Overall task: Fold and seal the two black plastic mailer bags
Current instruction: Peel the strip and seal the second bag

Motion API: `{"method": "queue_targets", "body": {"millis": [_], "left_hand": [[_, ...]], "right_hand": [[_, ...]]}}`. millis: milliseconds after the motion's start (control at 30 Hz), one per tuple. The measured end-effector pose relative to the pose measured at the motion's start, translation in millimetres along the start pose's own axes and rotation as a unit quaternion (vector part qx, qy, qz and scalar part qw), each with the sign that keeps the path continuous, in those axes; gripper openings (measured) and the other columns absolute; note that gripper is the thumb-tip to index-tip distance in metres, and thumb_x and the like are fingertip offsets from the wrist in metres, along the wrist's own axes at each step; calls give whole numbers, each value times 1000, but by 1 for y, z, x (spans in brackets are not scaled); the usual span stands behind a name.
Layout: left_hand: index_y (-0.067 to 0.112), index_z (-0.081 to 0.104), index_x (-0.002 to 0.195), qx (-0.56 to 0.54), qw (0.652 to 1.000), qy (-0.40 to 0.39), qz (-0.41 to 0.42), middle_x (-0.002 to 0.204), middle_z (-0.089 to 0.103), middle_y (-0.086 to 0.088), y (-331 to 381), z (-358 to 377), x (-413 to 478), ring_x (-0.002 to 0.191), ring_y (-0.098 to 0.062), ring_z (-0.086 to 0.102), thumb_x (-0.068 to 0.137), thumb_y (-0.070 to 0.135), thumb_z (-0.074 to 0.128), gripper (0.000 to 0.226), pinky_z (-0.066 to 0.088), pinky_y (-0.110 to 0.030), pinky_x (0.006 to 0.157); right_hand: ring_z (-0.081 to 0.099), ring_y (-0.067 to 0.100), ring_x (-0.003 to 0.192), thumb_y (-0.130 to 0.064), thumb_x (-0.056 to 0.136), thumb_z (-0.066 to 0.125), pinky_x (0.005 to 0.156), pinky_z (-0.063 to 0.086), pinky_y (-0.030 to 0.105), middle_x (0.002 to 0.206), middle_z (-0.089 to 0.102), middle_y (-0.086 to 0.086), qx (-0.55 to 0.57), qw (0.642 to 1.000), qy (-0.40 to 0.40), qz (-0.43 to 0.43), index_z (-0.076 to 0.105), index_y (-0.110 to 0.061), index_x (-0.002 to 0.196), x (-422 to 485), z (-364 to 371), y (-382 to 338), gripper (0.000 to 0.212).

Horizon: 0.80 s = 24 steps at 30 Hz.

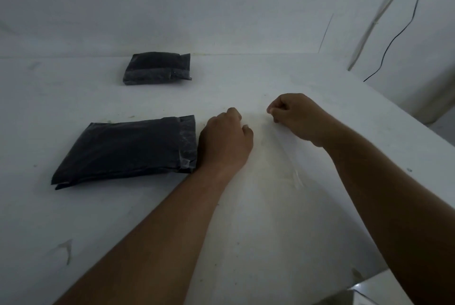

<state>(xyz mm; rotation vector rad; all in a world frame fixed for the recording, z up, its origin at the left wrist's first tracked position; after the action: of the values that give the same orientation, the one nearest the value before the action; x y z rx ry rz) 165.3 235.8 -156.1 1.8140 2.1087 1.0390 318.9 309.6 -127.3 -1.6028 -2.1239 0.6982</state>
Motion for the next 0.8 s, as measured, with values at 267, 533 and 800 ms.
{"method": "queue_targets", "body": {"millis": [267, 533, 800], "left_hand": [[20, 61, 108, -23, 999, -11, 25, 91, 65, 6, 8, -2, -10, 91, -18, 59, 91, 34, 55, 23, 47, -33, 74], [26, 64, 85, 1, 974, -116, 197, 85, 57, 12, 34, -10, -50, 87, -10, 52, 82, 39, 70, 15, 41, -29, 76], [23, 65, 84, -18, 973, -104, 205, 88, 59, 7, 30, -13, -61, 90, -14, 54, 85, 33, 69, 11, 49, -38, 82]], "right_hand": [[62, 1, 74, -24, 90, 67, 68, 49, 20, 80, 68, -14, -64, 998, 4, 0, 73, -28, 86, -103, -23, 29, 8], [56, 1, 78, -27, 90, 70, 69, 39, 9, 90, 61, -12, -112, 986, 46, -116, 76, -24, 93, -144, -12, 31, 7], [61, 12, 82, -36, 94, 64, 78, 52, 34, 94, 67, -6, -190, 958, 7, -212, 75, -19, 97, -142, -14, 14, 20]]}}
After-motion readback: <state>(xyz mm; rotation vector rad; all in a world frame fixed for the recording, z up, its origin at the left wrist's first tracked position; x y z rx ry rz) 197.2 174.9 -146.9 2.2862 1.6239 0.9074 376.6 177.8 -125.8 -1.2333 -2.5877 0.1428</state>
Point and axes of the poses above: each hand's wrist, its own x-axis towards the middle knuckle, its own z-axis out of the palm, y = z × x, the point moved 7 cm from there along x, towards the middle knuckle
